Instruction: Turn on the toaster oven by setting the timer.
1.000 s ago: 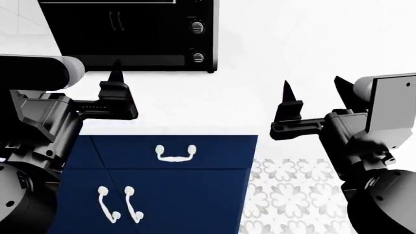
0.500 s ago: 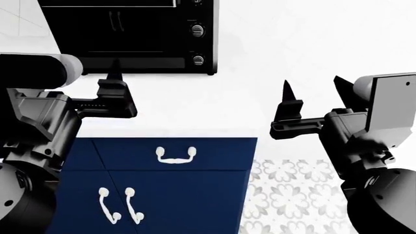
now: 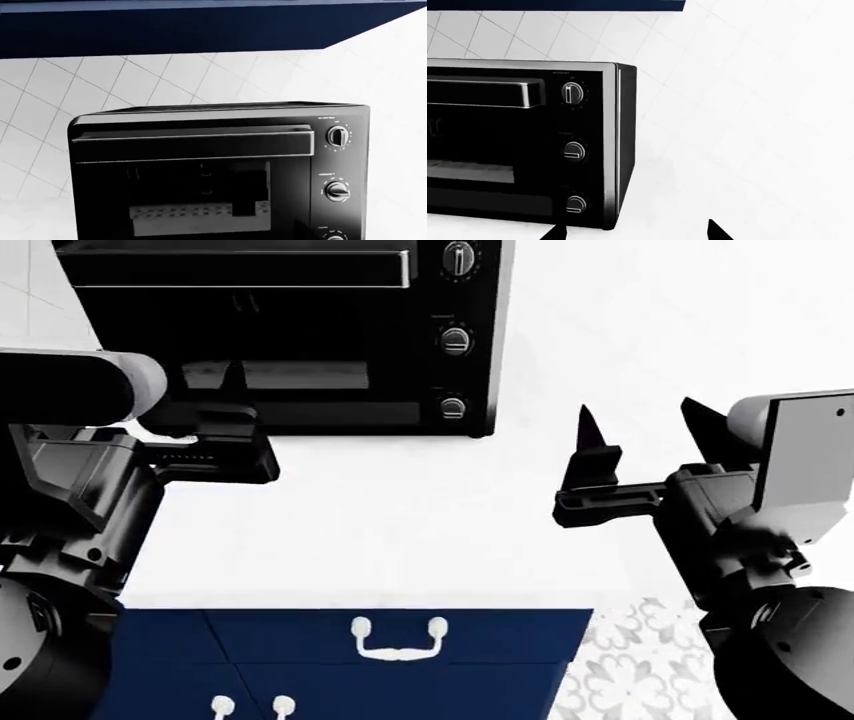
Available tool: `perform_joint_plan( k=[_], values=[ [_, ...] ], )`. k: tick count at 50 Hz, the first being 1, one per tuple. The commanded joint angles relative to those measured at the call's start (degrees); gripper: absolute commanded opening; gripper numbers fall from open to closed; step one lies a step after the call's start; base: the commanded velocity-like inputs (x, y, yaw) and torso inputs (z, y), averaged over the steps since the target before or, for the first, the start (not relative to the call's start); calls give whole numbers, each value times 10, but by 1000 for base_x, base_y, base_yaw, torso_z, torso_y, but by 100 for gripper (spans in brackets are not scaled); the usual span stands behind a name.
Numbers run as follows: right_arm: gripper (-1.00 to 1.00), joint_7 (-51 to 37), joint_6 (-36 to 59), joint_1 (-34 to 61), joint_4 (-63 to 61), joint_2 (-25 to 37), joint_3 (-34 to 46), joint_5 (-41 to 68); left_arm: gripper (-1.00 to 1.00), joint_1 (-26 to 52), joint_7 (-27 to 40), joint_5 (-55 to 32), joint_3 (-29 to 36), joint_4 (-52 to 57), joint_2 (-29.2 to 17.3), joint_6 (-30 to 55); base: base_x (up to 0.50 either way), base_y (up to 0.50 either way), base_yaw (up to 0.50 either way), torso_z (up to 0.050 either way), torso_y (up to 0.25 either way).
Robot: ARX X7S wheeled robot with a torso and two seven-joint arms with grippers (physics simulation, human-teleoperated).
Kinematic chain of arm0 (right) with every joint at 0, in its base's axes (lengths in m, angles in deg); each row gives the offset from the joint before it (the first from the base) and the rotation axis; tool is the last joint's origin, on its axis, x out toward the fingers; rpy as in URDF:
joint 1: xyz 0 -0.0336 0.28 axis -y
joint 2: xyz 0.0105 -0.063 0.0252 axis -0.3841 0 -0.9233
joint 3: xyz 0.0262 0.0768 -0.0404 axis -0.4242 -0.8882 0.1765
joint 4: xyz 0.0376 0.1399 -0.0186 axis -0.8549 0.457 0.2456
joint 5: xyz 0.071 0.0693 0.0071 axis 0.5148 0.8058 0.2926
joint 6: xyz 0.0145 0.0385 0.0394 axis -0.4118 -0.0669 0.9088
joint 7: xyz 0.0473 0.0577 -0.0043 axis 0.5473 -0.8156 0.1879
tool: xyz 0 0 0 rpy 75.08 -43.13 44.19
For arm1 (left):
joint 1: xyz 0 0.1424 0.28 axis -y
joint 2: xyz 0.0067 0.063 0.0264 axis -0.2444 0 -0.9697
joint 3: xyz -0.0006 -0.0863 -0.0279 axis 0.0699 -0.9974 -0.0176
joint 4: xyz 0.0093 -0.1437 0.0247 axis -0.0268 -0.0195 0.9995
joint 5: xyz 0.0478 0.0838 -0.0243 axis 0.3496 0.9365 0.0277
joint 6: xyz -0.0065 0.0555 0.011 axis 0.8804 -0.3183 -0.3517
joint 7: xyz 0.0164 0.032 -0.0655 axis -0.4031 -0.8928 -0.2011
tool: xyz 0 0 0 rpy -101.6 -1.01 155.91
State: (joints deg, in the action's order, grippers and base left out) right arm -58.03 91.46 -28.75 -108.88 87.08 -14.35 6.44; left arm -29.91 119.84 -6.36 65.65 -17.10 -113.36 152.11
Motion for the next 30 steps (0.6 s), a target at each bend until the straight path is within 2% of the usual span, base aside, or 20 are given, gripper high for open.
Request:
perform_joint_plan(
  k=[1,15,30],
  values=[
    [100,-6,-3,-1,1,3,0,7,100,-1,2,-4,3,0,-4,-6,500,0,0,0,0],
    [100,-11,-7,0,-2,10,10,4,100,-1,4,-4,9,-1,-8,-13,489,0,0,0,1],
    [100,-37,11,15,-2,12,5,45,100,0,14,-17,8,0,-15,-17,0,0,0,0,0]
  ],
)
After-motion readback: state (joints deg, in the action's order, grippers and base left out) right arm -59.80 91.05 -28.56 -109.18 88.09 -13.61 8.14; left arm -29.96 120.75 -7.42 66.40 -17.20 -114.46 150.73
